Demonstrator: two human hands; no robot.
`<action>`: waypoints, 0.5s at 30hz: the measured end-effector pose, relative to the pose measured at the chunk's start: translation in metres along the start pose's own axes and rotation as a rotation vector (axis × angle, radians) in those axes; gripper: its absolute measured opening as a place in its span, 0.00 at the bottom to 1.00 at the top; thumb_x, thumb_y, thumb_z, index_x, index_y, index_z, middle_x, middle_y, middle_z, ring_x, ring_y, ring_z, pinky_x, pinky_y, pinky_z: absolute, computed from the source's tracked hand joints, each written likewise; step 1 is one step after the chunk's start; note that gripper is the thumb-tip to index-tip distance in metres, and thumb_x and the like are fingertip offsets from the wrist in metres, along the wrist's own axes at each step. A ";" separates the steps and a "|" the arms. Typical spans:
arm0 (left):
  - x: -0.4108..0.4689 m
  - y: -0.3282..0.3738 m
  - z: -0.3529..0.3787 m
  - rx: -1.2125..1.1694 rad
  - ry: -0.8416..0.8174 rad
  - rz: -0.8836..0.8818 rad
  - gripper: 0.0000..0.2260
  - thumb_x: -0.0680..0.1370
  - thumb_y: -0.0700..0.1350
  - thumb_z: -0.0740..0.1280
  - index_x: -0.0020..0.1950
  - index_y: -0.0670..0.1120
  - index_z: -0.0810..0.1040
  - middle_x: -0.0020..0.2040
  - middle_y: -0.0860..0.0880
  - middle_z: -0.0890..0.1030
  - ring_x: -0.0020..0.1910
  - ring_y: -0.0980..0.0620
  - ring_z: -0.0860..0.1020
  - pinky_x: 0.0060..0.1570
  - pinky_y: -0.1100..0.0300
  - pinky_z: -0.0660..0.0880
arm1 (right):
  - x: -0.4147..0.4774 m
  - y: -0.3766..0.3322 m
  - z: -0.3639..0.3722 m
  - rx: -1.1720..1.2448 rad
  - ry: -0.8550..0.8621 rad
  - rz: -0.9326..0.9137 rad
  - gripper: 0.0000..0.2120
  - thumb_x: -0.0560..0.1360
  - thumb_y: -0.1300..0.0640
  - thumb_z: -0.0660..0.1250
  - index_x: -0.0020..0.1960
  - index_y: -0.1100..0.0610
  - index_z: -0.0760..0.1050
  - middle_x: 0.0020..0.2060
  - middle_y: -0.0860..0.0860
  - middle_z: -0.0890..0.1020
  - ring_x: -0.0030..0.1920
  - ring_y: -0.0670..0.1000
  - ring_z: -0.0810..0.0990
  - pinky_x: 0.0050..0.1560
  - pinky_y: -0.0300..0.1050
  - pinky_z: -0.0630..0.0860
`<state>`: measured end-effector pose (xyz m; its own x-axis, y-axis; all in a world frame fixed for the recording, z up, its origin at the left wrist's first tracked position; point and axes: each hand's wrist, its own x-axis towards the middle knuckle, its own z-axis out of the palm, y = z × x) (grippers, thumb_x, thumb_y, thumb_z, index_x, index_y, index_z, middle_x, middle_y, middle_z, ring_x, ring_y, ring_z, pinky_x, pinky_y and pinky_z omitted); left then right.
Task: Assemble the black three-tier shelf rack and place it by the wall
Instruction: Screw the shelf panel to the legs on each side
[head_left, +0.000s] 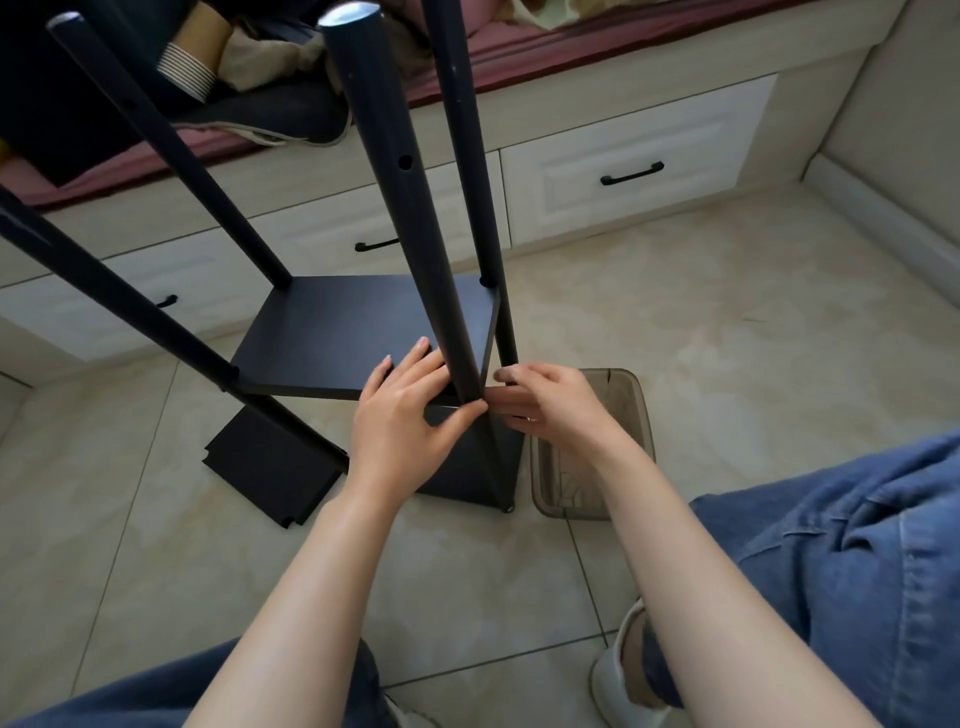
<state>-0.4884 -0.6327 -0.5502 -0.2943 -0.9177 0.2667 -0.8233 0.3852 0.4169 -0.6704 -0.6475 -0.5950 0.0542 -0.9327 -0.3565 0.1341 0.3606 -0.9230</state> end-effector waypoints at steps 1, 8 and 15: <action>0.001 -0.001 0.001 -0.013 0.001 -0.009 0.19 0.77 0.52 0.72 0.68 0.50 0.80 0.72 0.52 0.76 0.78 0.51 0.65 0.78 0.45 0.57 | 0.002 0.005 -0.008 -0.001 0.051 0.024 0.11 0.82 0.51 0.61 0.58 0.55 0.79 0.45 0.48 0.87 0.47 0.46 0.86 0.52 0.45 0.80; 0.002 -0.003 0.011 -0.078 0.077 -0.035 0.17 0.77 0.50 0.74 0.65 0.49 0.83 0.70 0.52 0.78 0.77 0.51 0.67 0.76 0.50 0.56 | 0.026 0.098 -0.059 -0.116 0.359 0.367 0.10 0.81 0.57 0.64 0.59 0.61 0.78 0.44 0.54 0.86 0.46 0.54 0.84 0.52 0.50 0.80; 0.004 -0.004 0.020 -0.093 0.123 -0.024 0.18 0.77 0.55 0.70 0.63 0.48 0.84 0.69 0.52 0.78 0.75 0.51 0.69 0.75 0.54 0.57 | 0.067 0.153 -0.082 -0.410 0.316 0.449 0.08 0.78 0.64 0.64 0.43 0.60 0.79 0.49 0.62 0.84 0.54 0.63 0.82 0.59 0.55 0.78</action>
<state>-0.4962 -0.6399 -0.5677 -0.2085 -0.9103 0.3576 -0.7796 0.3754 0.5013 -0.7272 -0.6550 -0.7718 -0.2828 -0.6711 -0.6853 -0.2226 0.7409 -0.6337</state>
